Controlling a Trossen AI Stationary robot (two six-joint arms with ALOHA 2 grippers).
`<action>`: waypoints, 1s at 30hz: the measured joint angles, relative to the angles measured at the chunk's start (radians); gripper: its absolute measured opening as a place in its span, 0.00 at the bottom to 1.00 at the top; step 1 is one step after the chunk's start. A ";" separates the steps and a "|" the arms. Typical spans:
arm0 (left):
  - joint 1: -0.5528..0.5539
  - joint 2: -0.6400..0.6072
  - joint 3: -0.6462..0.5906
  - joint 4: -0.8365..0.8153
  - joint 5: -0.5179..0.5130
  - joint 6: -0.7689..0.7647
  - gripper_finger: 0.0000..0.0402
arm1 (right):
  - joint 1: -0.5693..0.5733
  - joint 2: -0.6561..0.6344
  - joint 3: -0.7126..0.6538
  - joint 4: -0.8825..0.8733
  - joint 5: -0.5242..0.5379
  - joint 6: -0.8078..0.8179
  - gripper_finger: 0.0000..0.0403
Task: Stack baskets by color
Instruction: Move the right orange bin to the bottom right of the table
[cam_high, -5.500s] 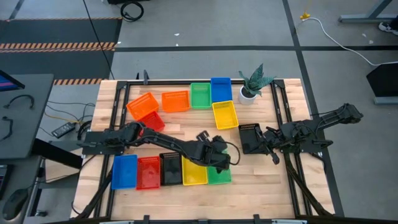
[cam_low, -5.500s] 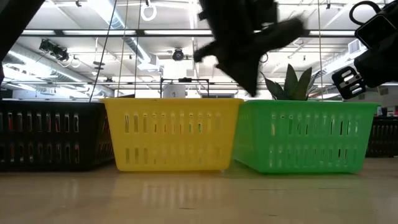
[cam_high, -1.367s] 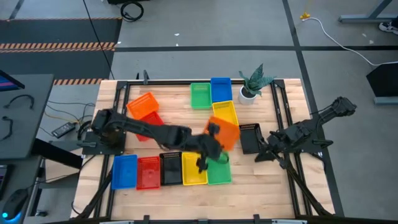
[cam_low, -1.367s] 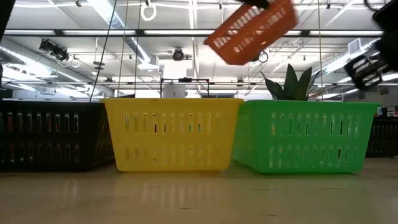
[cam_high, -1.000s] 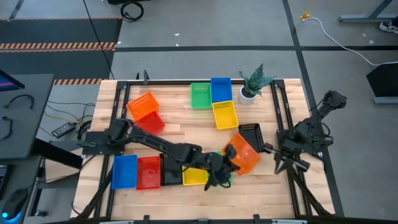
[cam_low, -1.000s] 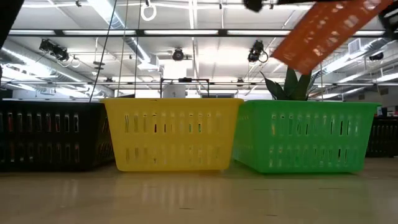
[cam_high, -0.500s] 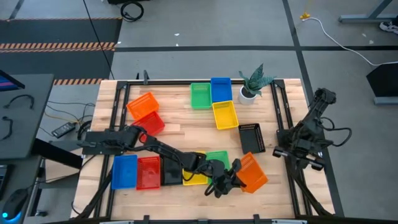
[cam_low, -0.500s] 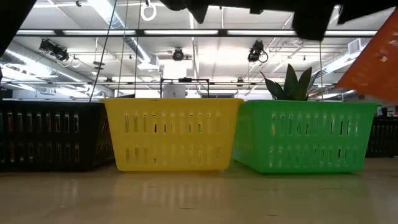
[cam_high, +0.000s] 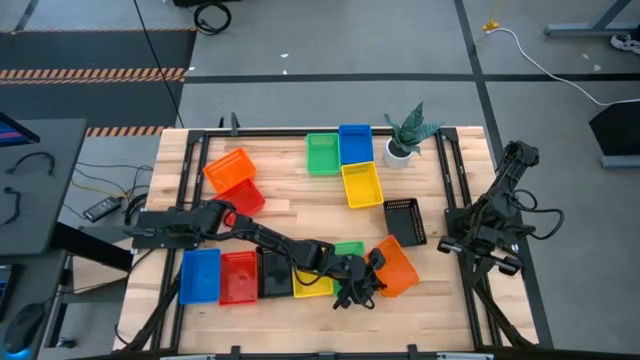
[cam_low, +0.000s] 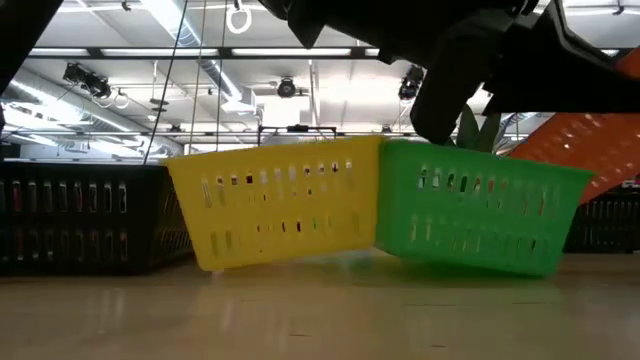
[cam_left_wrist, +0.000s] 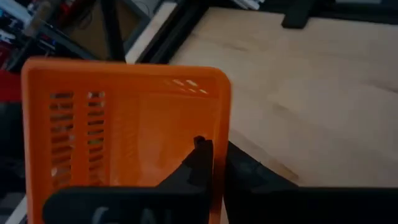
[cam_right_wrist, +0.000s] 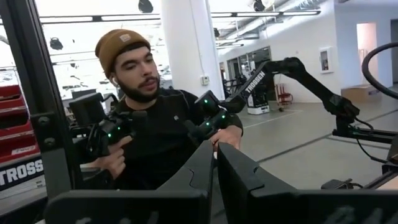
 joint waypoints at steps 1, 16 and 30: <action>0.000 0.000 0.000 -0.005 0.000 0.000 0.10 | 0.000 0.000 0.000 -0.001 0.000 0.000 0.07; -0.014 -0.006 0.000 -0.009 -0.078 -0.003 0.28 | 0.000 0.001 0.000 -0.071 0.069 0.000 0.07; -0.021 -0.037 -0.002 0.005 -0.106 -0.135 0.43 | 0.000 0.011 -0.033 -0.174 0.287 0.015 0.07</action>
